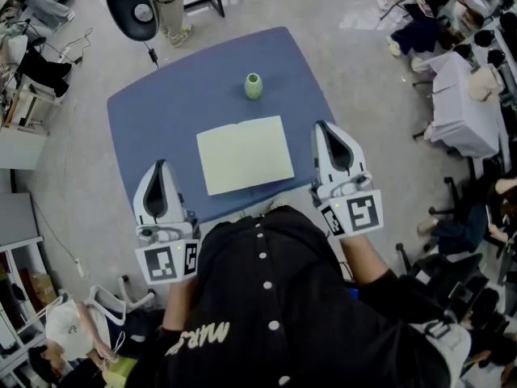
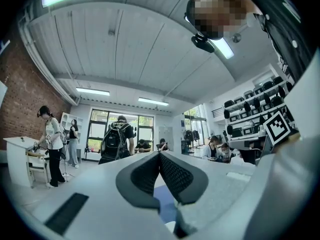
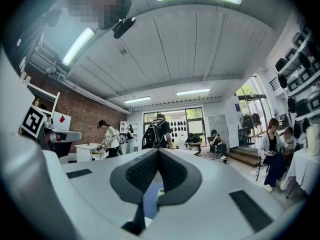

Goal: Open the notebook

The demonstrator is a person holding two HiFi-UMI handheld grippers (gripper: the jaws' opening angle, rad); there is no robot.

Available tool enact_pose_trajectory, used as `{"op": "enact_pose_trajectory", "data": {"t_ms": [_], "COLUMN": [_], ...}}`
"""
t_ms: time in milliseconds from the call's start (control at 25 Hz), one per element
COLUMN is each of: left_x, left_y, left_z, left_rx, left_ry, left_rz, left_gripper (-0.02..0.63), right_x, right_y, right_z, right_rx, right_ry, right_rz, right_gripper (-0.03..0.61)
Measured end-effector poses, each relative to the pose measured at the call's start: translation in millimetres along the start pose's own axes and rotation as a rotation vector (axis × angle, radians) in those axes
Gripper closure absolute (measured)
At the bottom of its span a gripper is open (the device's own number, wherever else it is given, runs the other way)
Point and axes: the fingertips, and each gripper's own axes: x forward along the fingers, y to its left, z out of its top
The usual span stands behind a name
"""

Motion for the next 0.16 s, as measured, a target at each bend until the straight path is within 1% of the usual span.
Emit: {"op": "enact_pose_trajectory", "data": {"t_ms": [160], "left_x": [5.5], "left_y": [3.3], "left_z": [-0.1], "left_rx": [0.009], "left_ry": [-0.001], "left_rz": [-0.003], "left_gripper": [0.611], "right_x": [7.5], "right_y": [0.1], "right_z": [-1.8], "right_rx": [0.002], "right_ry": [0.004], "right_rz": [-0.001], "right_gripper": [0.578]}}
